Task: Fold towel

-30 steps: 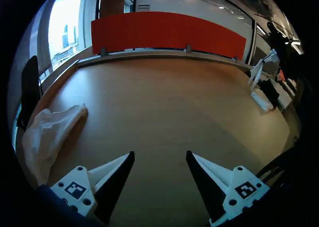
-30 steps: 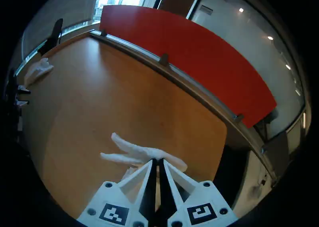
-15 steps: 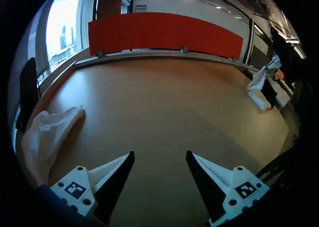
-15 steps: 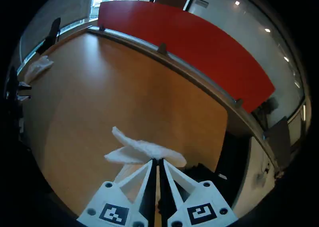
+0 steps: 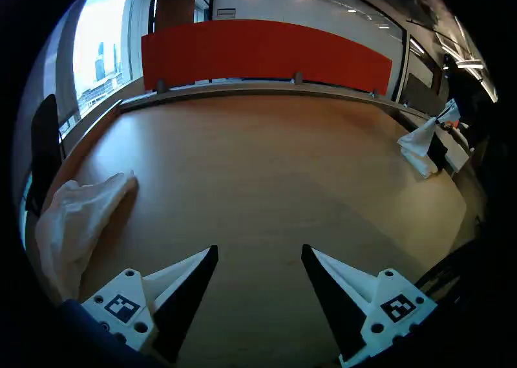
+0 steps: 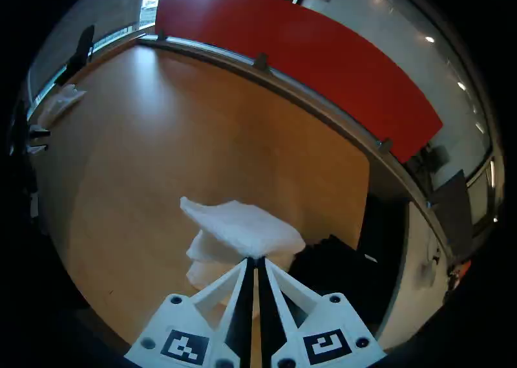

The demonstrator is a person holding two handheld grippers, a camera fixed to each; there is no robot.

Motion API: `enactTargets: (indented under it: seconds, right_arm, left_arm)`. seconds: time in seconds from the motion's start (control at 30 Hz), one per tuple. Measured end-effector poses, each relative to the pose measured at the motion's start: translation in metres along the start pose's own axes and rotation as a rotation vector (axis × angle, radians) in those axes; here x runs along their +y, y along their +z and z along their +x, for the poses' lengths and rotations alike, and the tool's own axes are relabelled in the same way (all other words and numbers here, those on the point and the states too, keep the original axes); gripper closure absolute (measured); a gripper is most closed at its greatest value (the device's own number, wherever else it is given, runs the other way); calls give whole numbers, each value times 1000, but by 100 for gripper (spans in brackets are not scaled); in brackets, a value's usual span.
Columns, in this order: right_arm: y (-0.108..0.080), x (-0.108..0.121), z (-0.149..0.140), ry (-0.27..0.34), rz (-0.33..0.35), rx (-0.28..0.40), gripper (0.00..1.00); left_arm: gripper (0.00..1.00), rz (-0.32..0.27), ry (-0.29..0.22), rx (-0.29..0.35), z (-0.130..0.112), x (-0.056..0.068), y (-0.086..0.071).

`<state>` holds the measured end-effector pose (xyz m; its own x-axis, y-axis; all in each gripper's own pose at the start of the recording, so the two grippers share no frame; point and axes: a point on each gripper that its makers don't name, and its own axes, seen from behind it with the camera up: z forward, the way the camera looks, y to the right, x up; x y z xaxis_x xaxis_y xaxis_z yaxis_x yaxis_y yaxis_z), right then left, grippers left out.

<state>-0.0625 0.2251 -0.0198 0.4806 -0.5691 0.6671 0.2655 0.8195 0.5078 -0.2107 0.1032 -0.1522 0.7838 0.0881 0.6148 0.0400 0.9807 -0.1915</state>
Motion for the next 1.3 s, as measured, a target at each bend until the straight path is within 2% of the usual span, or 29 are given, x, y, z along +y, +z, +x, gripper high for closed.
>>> enactTargets:
  seconds: [0.6,1.3]
  right_arm:
    - [1,-10,-25,16,-9,-21,96]
    - [20,15,-85,68,-75,-134,96]
  left_arm:
    - [4,-7,9,0,-2,0,-2]
    - [4,-9,28,-16,-5,1,-4]
